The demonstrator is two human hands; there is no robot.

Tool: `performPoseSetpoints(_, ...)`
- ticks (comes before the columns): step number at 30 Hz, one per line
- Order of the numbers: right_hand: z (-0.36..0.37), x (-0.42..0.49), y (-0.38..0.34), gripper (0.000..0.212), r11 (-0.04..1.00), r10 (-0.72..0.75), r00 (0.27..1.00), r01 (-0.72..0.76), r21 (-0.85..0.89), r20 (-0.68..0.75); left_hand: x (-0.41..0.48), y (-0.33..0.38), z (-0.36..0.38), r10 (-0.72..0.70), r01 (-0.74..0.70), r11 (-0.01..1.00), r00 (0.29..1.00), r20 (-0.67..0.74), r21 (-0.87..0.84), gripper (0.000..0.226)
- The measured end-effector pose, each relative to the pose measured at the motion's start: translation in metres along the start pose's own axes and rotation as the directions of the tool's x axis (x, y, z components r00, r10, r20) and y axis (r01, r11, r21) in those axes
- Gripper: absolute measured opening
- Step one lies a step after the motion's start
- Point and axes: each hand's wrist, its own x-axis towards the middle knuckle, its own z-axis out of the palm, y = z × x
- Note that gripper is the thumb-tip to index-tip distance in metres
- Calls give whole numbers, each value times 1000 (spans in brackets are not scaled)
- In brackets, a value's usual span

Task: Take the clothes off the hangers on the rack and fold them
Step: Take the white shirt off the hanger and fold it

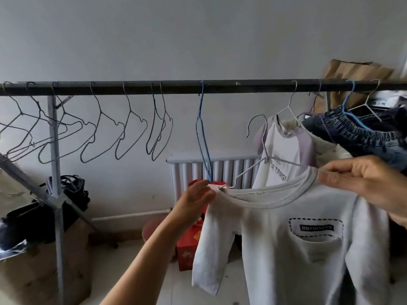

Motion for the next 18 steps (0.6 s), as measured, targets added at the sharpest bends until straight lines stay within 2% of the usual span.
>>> performPoseSetpoints(1, -2, -1, 1, 39, 1000, -22, 1000, 22, 14, 0, -3, 0, 0, 22, -21, 999, 999, 25, -36, 32)
performPoseSetpoints(3, -5, -5, 5, 58, 998, -59, 998, 59, -4, 6, -8, -4, 0, 34, -28, 989, 999, 39, -143, 19)
performPoseSetpoints(6, -6, -8, 6, 63, 998, -66, 998, 66, 2, 8, -18, -4, -1, -36, 40, 943, 999, 21, -330, 23)
performPoseSetpoints(8, -4, -9, 8, 73, 998, -59, 998, 59, -19, 10, -23, -2, -3, -42, 39, 916, 999, 1, -399, 26)
performPoseSetpoints(10, -1, -7, 10, 75, 999, -40, 999, 41, -32, 31, -27, 0, -6, -21, 4, 903, 999, -35, -429, 25)
performPoseSetpoints(12, 7, -4, 11, 63, 995, -15, 997, 23, -102, 76, -30, 3, -10, 10, -48, 904, 996, -91, -424, 26)
performPoseSetpoints(15, 30, 4, 7, 17, 992, -15, 995, 28, -122, 102, -36, 13, -13, 52, -101, 928, 988, -143, -360, 29)
performPoseSetpoints(16, 38, 6, 8, 13, 988, -54, 995, 64, -141, 79, -38, 16, -14, 56, -107, 936, 986, -159, -335, 28)
performPoseSetpoints(18, 46, 9, 14, 19, 979, -120, 992, 123, -160, 32, -43, 23, -19, 10, -73, 935, 983, -181, -347, 35)
